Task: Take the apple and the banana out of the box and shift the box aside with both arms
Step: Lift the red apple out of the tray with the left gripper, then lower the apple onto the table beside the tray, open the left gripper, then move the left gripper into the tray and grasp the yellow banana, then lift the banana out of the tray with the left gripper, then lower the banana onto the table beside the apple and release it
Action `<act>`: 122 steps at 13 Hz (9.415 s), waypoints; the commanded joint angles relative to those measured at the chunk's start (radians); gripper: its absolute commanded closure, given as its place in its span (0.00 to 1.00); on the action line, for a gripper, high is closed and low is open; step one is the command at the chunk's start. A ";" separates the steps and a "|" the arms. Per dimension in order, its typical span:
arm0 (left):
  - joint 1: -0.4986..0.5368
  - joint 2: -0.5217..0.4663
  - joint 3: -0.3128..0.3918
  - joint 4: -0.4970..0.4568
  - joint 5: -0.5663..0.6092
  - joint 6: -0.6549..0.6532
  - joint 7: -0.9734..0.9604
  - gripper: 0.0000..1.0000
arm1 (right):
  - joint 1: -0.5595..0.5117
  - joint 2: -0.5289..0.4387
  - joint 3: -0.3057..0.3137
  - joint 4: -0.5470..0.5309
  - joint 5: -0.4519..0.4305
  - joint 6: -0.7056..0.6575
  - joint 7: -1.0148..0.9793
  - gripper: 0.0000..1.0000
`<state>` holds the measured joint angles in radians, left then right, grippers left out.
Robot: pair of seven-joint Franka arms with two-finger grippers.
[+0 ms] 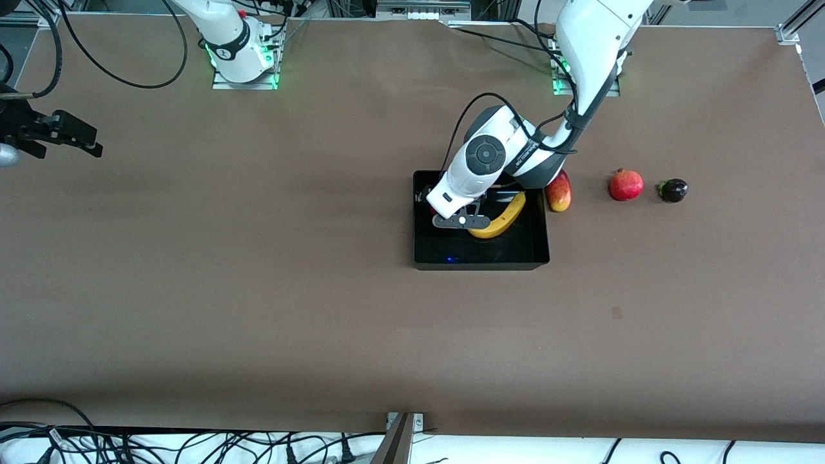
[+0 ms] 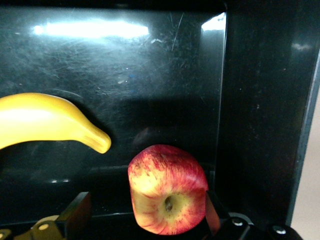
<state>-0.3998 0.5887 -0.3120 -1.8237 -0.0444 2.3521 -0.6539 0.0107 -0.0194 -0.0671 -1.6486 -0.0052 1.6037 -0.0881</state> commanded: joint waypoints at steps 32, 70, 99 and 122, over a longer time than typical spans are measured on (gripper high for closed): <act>0.412 -0.188 0.039 0.006 0.014 -0.289 0.730 1.00 | -0.018 0.059 -0.031 -0.008 0.014 0.173 0.004 0.00; 0.044 -0.092 0.128 -0.240 0.057 0.136 0.780 0.00 | -0.018 0.059 -0.031 -0.008 0.016 0.173 0.004 0.00; 0.642 -0.347 0.001 -0.204 -0.028 -0.205 1.283 1.00 | -0.018 0.059 -0.031 -0.008 0.016 0.173 0.004 0.00; 0.800 -0.044 0.068 -0.137 0.187 0.038 2.049 0.00 | -0.017 0.059 -0.031 -0.008 0.016 0.173 0.004 0.00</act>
<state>0.3999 0.5477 -0.2433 -1.9774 0.1371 2.3939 1.4307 0.0007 0.0459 -0.1041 -1.6500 -0.0052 1.7676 -0.0875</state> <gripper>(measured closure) 0.388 0.000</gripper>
